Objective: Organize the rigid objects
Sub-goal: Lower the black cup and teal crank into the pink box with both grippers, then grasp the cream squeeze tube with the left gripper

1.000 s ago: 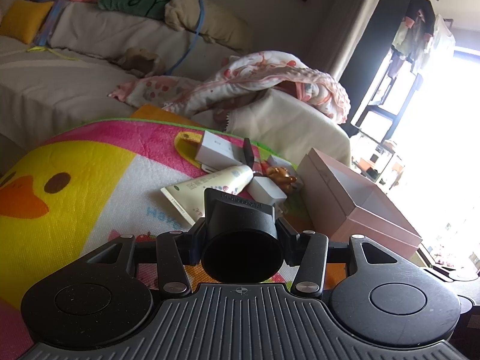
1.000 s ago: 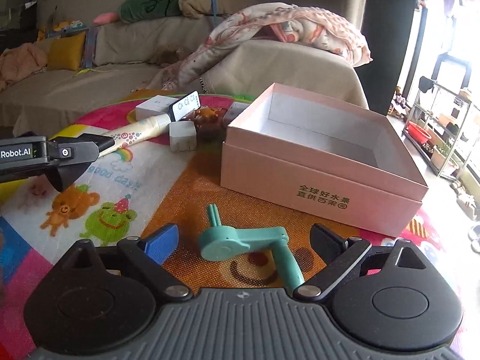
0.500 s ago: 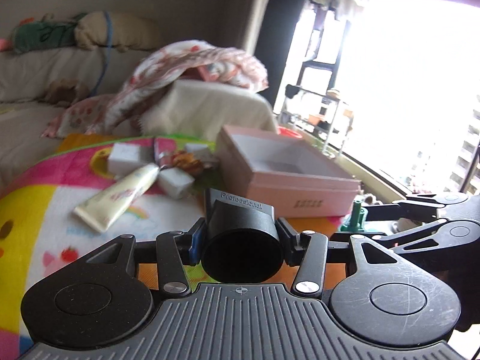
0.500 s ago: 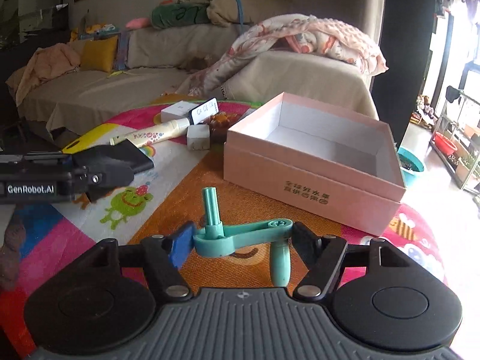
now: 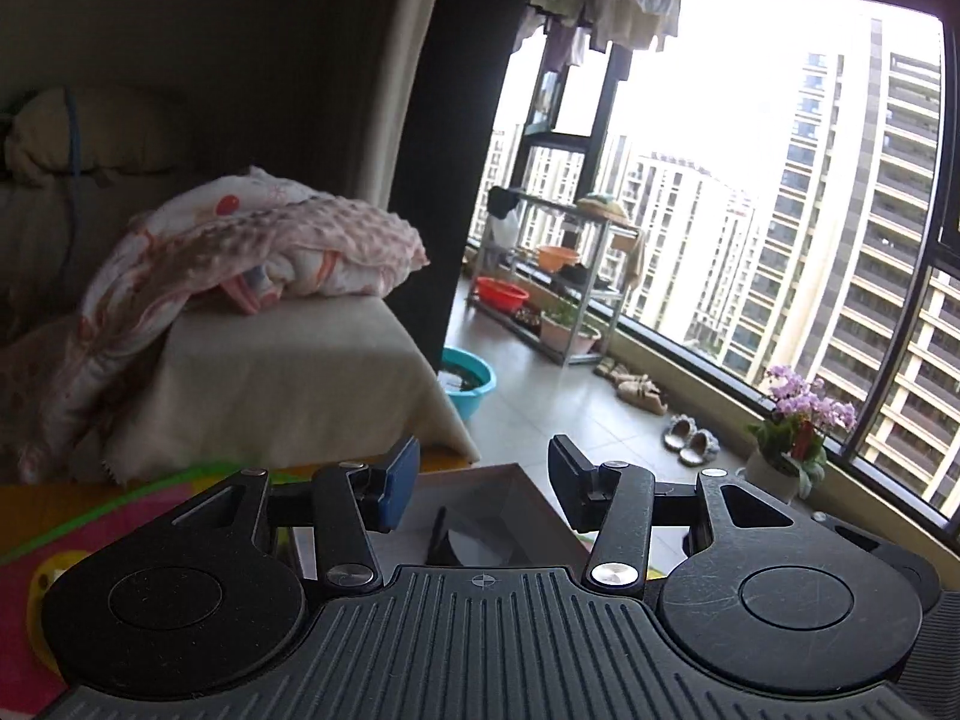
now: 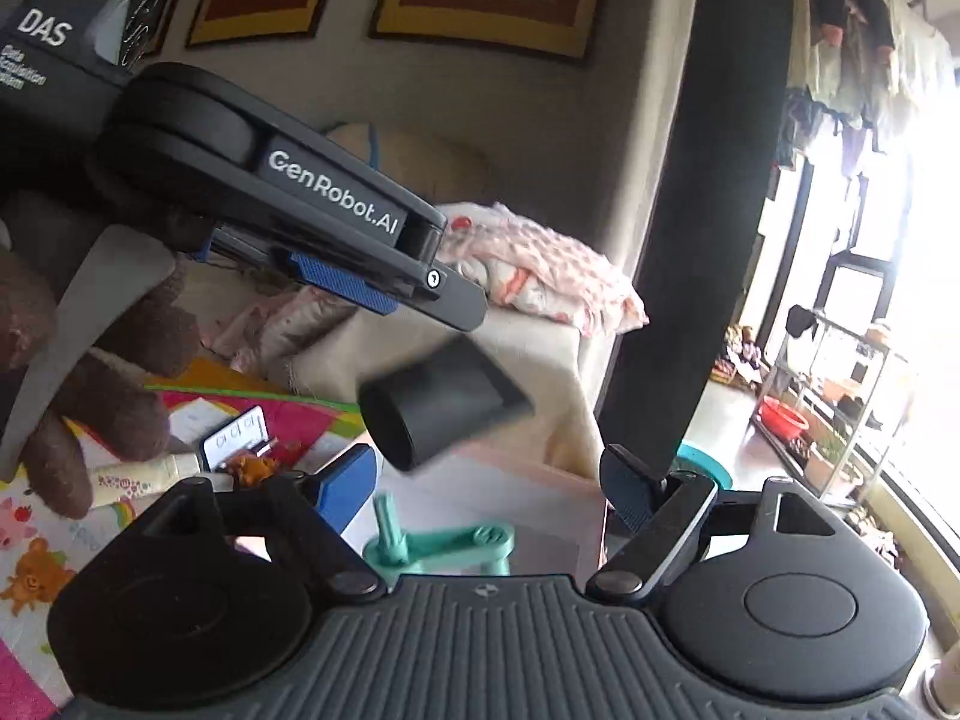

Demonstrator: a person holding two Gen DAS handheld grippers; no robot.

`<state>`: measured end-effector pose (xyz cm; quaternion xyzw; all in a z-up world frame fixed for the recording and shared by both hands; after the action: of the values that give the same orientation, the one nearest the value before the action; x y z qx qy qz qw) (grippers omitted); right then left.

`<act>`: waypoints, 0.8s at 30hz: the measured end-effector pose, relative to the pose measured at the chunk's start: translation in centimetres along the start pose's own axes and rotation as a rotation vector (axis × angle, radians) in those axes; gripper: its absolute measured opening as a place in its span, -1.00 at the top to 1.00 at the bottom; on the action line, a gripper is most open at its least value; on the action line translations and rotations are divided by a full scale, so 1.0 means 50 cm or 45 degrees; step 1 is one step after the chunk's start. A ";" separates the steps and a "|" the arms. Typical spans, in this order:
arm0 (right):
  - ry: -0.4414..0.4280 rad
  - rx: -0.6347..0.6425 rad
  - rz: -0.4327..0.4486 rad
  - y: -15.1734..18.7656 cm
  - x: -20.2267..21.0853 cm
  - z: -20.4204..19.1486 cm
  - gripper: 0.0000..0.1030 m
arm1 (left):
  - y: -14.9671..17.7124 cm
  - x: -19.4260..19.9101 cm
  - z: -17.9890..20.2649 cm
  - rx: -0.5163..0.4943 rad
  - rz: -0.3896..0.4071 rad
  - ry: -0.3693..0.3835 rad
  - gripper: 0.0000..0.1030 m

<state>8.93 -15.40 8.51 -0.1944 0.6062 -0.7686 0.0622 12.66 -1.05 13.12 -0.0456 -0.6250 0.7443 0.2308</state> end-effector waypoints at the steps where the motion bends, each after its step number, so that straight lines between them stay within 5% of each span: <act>1: -0.015 -0.021 -0.003 0.021 0.015 -0.001 -0.60 | 0.016 0.017 -0.016 0.008 0.020 -0.011 -0.02; 6: 0.024 -0.190 -0.011 0.129 0.076 0.002 -0.69 | 0.101 0.130 -0.131 0.013 0.031 -0.229 -0.02; 9: -0.110 -0.308 -0.172 0.166 0.070 -0.002 -0.70 | 0.143 0.197 -0.211 0.045 -0.020 -0.372 -0.02; 12: -0.168 -0.437 -0.218 0.194 0.071 -0.011 -0.70 | 0.176 0.262 -0.271 0.100 -0.063 -0.467 0.00; 17: -0.232 -0.437 -0.233 0.206 0.070 -0.041 -0.70 | 0.210 0.294 -0.298 0.055 -0.159 -0.466 0.00; 24: -0.233 -0.302 -0.215 0.202 0.083 -0.082 -0.70 | 0.222 0.209 -0.283 -0.144 -0.242 -0.481 -0.01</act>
<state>2.21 -15.66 -0.98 -0.3197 0.6661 -0.6733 0.0288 5.21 14.78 1.82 0.1409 -0.6993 0.6785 0.1757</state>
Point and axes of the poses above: each gripper's, at about its wrist camera, not at the fingertips, and x roughly against the way its jaws point, z to its right, y to its underside, the point moved 3 cm from there along -x, roughly the way its jaws point, and after that the axes turned 9 degrees about z, right-handed, at the moved point
